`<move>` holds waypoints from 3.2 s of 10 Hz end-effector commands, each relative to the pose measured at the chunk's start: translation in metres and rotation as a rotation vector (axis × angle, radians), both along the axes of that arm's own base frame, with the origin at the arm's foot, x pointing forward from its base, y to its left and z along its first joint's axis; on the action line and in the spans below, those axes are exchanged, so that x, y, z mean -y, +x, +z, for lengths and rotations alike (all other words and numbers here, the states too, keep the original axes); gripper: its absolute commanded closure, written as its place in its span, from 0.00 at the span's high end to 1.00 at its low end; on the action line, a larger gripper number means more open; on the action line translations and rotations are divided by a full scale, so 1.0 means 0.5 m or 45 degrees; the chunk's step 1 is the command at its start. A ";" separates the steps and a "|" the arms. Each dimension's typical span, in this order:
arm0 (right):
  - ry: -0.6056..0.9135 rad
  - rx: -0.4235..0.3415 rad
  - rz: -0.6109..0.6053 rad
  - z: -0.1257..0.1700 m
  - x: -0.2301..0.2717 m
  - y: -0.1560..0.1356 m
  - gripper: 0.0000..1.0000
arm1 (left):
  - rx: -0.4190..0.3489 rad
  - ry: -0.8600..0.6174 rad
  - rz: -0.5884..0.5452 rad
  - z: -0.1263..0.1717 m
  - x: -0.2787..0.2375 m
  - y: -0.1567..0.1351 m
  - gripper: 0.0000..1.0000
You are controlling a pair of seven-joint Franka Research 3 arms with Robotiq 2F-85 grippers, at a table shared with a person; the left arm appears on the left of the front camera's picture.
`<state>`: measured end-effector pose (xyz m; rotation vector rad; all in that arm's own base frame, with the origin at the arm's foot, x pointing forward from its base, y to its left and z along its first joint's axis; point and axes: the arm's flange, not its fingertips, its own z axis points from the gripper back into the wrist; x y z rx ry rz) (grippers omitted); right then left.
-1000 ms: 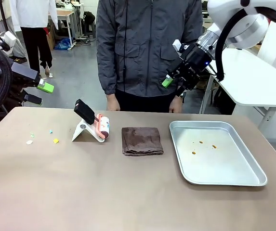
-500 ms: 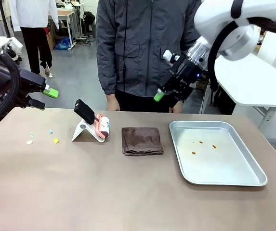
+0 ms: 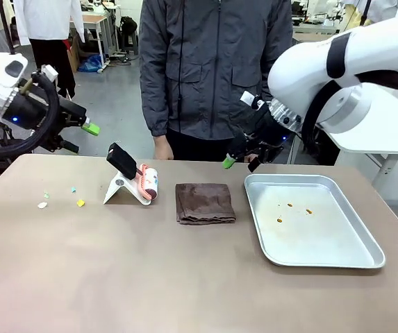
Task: Clean the surface of the table.
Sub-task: Hold the Lint Roller with your left hand and the towel with your right hand.
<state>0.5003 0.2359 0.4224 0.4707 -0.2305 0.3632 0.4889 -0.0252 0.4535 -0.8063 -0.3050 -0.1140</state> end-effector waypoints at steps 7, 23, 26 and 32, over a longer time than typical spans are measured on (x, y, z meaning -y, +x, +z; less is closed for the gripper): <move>0.016 -0.003 -0.016 -0.012 -0.021 -0.004 1.00 | -0.021 0.011 -0.019 -0.007 0.003 0.029 1.00; -0.259 -0.013 -0.407 -0.237 -0.137 0.006 1.00 | -0.283 0.134 0.015 -0.092 0.112 0.129 1.00; -0.279 -0.024 -0.400 -0.246 -0.143 0.011 1.00 | -0.287 0.132 0.004 -0.093 0.115 0.128 1.00; -0.284 -0.023 -0.390 -0.257 -0.143 0.012 0.15 | -0.262 0.147 0.007 -0.096 0.116 0.128 0.00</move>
